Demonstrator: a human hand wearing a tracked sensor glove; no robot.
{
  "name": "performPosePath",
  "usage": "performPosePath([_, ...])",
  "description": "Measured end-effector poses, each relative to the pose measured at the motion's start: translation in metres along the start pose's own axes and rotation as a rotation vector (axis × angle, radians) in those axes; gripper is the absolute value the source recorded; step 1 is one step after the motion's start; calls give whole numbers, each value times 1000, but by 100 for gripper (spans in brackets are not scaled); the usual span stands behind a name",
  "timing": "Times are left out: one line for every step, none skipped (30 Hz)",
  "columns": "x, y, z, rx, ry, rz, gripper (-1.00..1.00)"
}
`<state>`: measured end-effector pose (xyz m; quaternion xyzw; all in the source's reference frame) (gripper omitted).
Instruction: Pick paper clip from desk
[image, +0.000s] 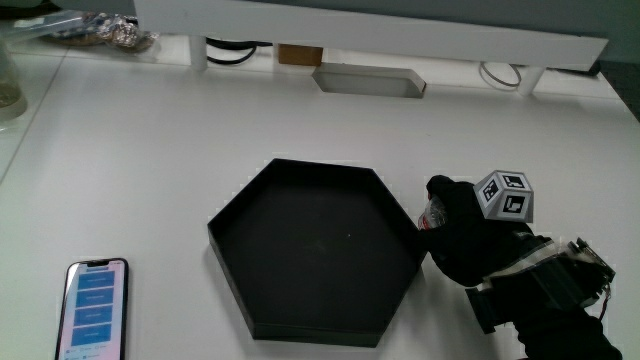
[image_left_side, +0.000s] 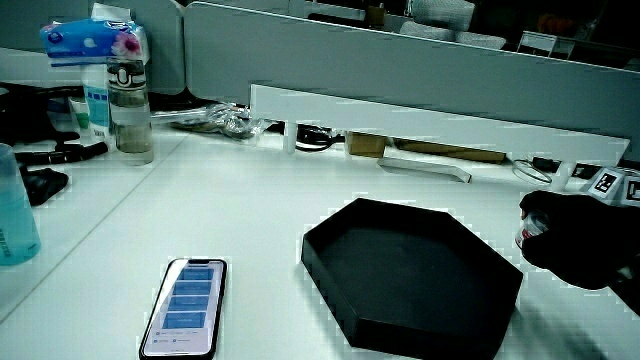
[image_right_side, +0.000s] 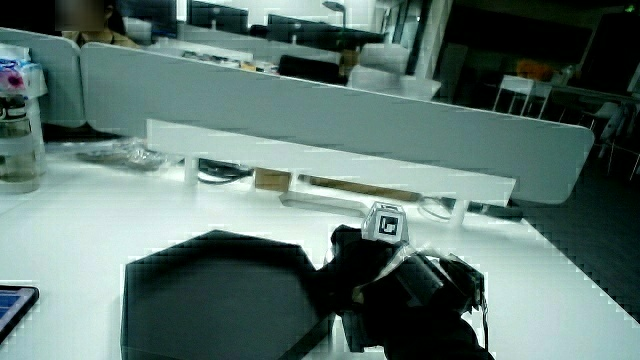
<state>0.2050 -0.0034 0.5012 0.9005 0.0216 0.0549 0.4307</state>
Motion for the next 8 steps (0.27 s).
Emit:
performPosePath([-2, 0, -1, 6, -5, 0, 100])
performPosePath([-2, 2, -4, 5, -15, -10, 100])
performPosePath([-5, 1, -3, -6, -2, 4, 100])
performPosePath([-6, 3, -6, -8, -6, 5, 100])
performPosePath([-7, 5, -8, -16, -3, 7, 100])
performPosePath([-12, 4, -7, -15, 3, 34, 100])
performPosePath([-15, 5, -9, -22, -4, 24, 100])
performPosePath([-19, 6, -10, -31, -3, 38, 100])
